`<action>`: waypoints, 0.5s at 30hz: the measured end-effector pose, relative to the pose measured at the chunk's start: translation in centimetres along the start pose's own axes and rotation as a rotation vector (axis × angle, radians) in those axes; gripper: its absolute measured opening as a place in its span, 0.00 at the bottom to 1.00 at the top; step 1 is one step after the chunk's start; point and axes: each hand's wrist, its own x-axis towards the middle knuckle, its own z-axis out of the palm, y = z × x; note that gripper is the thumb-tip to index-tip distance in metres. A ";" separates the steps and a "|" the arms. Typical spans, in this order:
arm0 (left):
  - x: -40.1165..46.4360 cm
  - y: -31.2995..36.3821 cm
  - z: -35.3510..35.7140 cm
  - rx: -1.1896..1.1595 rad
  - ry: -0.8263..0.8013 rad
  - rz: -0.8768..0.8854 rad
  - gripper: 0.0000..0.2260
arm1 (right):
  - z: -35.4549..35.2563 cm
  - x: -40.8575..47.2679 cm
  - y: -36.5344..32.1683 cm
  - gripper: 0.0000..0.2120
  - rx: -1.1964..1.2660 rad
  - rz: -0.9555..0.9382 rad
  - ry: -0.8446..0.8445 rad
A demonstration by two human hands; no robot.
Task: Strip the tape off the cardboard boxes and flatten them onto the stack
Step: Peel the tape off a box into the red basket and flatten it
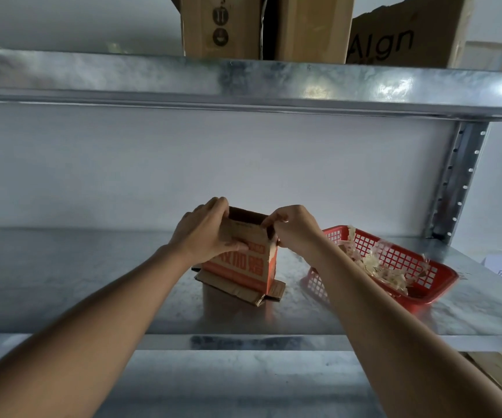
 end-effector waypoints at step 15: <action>-1.6 -1.9 -1.9 -0.301 0.103 -0.239 0.13 | 1.6 -0.5 -2.2 0.22 -0.162 0.003 0.067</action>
